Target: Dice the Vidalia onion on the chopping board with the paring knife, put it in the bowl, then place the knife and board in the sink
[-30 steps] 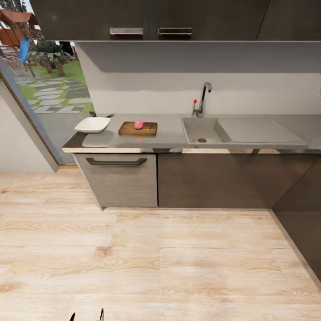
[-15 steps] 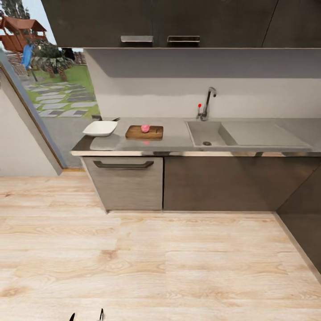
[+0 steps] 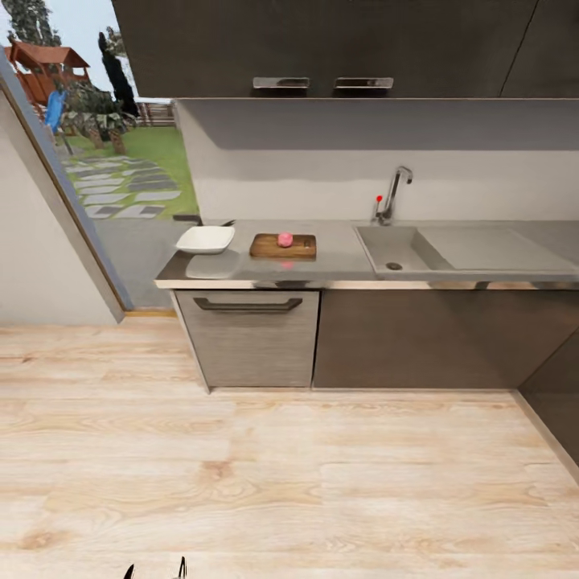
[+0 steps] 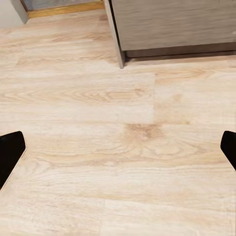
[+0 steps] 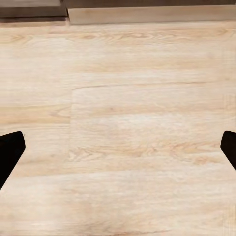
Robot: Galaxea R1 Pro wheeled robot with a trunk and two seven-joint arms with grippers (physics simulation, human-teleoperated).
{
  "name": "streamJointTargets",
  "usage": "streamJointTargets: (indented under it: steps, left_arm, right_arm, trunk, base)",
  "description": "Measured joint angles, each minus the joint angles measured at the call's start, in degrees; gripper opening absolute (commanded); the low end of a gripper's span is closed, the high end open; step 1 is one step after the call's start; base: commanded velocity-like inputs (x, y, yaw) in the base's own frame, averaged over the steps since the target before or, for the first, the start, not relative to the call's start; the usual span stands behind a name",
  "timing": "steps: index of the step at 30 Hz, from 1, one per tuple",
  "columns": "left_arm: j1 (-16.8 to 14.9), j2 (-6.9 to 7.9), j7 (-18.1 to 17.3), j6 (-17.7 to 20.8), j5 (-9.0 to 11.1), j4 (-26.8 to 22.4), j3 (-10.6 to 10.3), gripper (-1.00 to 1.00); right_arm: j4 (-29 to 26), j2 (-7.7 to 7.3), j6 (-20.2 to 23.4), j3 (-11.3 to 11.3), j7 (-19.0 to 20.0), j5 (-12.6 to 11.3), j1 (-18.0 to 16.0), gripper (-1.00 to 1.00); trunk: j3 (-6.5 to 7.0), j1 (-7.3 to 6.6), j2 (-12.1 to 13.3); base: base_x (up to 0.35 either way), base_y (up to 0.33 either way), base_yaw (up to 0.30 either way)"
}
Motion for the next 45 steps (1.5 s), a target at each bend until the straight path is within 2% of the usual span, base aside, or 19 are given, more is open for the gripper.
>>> streamJointTargets:
  steps: [37,45]
  left_arm:
    - [-0.03,0.04,0.00,0.00,-0.01,0.00,-0.04,1.00]
    - [-0.06,0.04,-0.02,0.00,-0.01,0.00,-0.04,1.00]
  right_arm:
    - [0.24,0.00,0.06,0.01,0.00,0.00,0.02,1.00]
    - [0.25,0.00,0.06,0.07,0.00,0.00,0.02,1.00]
  trunk:
    - [3.37,0.00,0.00]
    - [3.52,0.00,0.00]
  base:
    - [0.133,0.291,0.000]
    - [0.099,0.292,0.000]
